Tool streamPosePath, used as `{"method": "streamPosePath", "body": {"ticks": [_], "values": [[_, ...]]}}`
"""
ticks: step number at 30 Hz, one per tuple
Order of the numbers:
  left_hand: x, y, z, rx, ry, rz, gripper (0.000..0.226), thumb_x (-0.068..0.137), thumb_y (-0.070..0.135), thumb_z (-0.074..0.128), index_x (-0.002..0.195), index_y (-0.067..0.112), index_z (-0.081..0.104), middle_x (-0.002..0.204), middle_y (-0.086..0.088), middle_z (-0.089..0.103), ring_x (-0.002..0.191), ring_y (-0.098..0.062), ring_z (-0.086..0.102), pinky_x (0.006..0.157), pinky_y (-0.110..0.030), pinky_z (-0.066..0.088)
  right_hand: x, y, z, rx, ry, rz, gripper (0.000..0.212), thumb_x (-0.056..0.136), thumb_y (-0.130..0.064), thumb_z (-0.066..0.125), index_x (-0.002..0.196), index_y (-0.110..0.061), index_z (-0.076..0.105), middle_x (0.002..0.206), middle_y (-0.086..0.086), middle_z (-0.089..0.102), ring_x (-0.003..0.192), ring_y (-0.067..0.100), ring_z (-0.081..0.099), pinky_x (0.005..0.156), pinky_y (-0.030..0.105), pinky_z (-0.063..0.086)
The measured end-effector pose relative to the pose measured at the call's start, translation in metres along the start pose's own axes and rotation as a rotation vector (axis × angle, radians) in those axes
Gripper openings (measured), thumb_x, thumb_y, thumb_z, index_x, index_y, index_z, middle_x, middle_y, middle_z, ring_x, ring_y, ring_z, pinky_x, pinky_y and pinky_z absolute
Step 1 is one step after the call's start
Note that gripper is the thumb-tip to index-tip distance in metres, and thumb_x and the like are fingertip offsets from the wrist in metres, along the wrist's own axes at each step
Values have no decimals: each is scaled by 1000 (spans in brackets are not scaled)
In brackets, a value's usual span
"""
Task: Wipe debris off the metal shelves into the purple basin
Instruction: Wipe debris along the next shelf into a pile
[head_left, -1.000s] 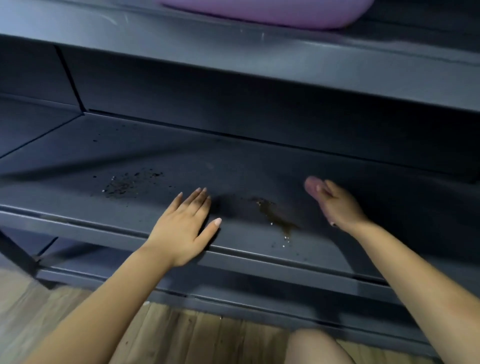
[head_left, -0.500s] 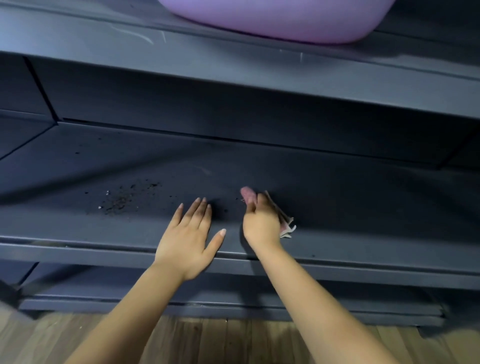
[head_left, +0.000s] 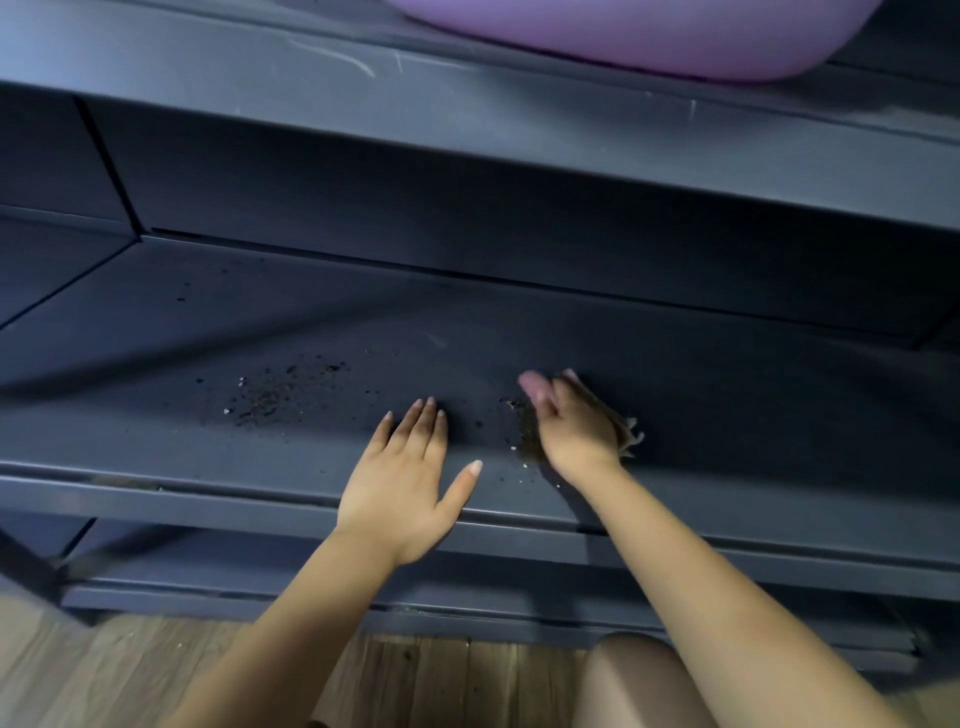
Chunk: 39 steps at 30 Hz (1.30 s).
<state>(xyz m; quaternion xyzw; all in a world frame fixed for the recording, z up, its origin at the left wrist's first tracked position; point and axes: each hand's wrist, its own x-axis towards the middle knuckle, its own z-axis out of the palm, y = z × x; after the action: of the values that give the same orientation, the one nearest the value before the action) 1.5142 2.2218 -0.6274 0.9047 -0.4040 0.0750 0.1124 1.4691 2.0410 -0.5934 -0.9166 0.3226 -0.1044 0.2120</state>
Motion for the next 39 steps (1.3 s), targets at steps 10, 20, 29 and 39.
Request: {"method": "streamPosePath", "body": {"ticks": [10,20,29,39], "values": [[-23,-28,-2,114,55,-20,72,102,46,11,130,-6,53,135,-19,53,128,-31,49,109,-38,17,20,-35,13,381,-162,14,41,99,-47,29,126,-24,49,129,7,58,105,27,59,99,46,42],[-42,-64,-4,244,74,-165,76,103,44,8,122,-8,59,129,-21,59,121,-34,55,106,-39,23,-26,-34,33,44,161,-81,62,92,-47,13,102,-17,66,102,9,61,95,30,60,81,37,46],[-40,-65,-5,265,52,-178,77,102,46,8,120,-7,61,126,-21,60,119,-33,57,105,-38,23,-23,-87,42,192,-63,-142,33,101,-31,26,117,-11,48,123,10,54,116,31,49,93,41,40],[-41,-63,-7,227,-8,-193,78,102,46,6,123,-6,59,128,-20,59,122,-33,55,107,-36,18,-37,-6,35,23,208,-173,62,88,-38,15,97,-2,65,102,19,66,97,37,60,84,42,45]]}}
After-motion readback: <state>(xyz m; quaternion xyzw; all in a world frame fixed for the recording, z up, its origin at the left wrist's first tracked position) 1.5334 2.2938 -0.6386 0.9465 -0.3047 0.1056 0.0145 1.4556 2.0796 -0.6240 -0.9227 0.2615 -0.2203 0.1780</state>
